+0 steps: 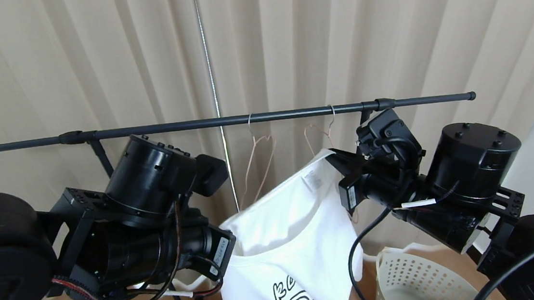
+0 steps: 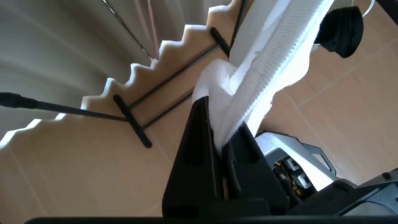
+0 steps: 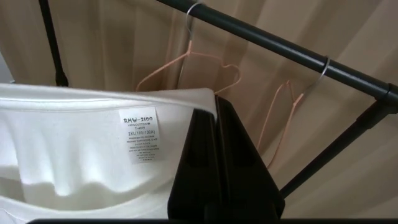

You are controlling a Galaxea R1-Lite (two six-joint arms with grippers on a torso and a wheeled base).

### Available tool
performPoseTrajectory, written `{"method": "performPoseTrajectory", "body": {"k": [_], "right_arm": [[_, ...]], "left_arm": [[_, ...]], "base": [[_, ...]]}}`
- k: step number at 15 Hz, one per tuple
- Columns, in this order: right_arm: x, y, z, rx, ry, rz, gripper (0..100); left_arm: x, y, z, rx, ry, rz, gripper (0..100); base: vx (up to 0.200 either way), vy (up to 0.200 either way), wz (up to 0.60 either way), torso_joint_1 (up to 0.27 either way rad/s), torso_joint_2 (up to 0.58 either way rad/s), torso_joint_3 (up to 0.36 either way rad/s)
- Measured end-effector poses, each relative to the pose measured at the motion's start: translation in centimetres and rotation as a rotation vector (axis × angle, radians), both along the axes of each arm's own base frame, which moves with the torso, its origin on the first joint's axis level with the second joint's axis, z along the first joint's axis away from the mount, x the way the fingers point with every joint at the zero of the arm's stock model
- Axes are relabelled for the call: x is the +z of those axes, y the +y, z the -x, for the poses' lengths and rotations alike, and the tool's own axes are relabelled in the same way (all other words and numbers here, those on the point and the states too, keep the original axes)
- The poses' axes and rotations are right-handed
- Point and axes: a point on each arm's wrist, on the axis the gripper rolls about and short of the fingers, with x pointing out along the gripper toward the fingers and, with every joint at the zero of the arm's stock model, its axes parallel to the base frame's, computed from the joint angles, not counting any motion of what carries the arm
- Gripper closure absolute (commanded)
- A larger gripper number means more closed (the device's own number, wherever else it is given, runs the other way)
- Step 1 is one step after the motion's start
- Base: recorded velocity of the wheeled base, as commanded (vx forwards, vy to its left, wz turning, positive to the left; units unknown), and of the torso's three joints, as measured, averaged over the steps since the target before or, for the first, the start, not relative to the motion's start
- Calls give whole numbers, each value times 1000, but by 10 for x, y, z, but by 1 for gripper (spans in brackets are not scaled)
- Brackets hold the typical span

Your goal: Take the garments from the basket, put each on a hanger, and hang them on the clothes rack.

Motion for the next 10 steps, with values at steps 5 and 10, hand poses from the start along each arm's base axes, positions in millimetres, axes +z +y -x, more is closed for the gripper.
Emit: {"method": "performPoseTrajectory", "body": {"k": [5,10], "right_arm": [[-2,1,-1,0,1,6,100],[-2,0,0,0,-9,26,100]], "left_arm": [[-5,-1,3,-13,13,-9,0],[0,-6,-7,25,-51,61,0]], "base": [[0,0,0,0,0,0],[0,0,0,0,0,0]]}}
